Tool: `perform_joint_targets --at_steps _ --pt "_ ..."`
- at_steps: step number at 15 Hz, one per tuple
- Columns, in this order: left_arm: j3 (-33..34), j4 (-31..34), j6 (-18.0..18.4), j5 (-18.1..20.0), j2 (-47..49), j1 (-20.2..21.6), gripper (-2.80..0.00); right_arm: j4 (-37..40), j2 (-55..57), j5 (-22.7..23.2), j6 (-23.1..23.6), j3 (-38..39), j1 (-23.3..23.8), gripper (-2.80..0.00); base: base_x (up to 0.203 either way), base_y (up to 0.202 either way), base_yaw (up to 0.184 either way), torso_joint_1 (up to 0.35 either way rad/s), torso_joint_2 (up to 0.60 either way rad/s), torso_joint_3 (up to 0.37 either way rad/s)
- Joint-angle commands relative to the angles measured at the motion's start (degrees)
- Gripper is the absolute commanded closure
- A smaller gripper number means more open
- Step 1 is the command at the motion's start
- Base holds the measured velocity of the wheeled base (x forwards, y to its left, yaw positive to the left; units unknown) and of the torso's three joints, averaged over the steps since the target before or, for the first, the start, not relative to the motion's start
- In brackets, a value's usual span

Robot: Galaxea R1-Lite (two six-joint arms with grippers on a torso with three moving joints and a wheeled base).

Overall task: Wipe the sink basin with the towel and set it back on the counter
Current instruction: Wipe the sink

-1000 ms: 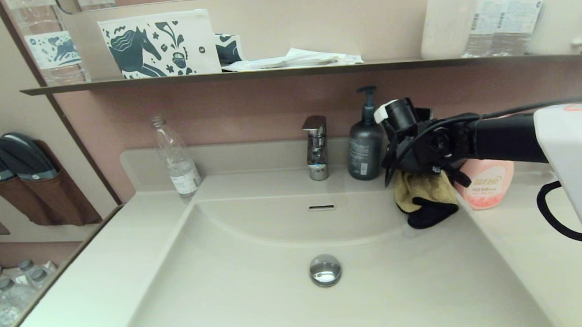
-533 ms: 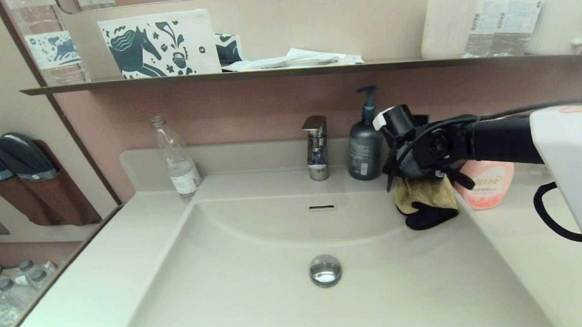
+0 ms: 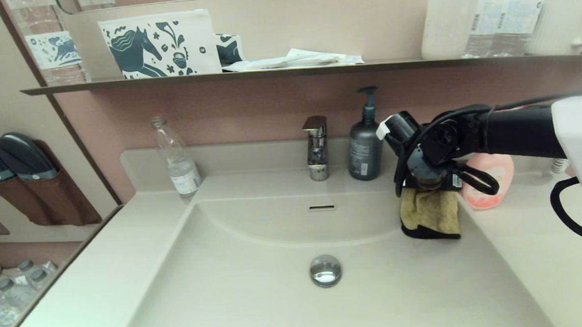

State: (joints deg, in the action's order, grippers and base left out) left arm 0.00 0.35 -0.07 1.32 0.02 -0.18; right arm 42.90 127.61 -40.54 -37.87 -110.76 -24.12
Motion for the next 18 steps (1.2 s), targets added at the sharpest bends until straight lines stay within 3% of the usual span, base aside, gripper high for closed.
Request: perform_joint_targets --at_steps 1,3,5,11,14,18 --pt "0.0 0.0 -0.01 0.0 -0.02 0.01 0.0 0.3 -2.45 -0.09 -0.47 1.36 -0.36 0.0 0.0 0.0 0.0 0.0 0.0 0.0" --pt "0.0 0.0 -0.01 0.0 -0.02 0.01 0.0 -1.02 -4.19 1.47 -1.04 0.93 -0.42 0.0 0.0 0.0 0.0 0.0 0.0 0.0" --pt "0.0 0.0 -0.01 0.0 -0.02 0.01 0.0 -7.49 -5.23 3.01 -1.06 0.59 -0.41 0.0 0.0 0.0 0.0 0.0 0.0 0.0" --pt "0.0 0.0 -0.01 0.0 -0.02 0.01 0.0 -18.26 -2.81 3.45 2.6 -1.92 -0.06 0.0 0.0 0.0 0.0 0.0 0.0 0.0" --pt "0.0 0.0 -0.01 0.0 0.01 0.01 0.0 -19.23 0.83 3.44 4.46 -1.9 0.81 0.0 0.0 0.0 0.0 0.0 0.0 0.0" --pt "0.0 0.0 -0.01 0.0 0.05 0.01 0.0 -12.39 1.89 3.68 4.38 -1.68 0.52 0.0 0.0 0.0 0.0 0.0 0.0 0.0"
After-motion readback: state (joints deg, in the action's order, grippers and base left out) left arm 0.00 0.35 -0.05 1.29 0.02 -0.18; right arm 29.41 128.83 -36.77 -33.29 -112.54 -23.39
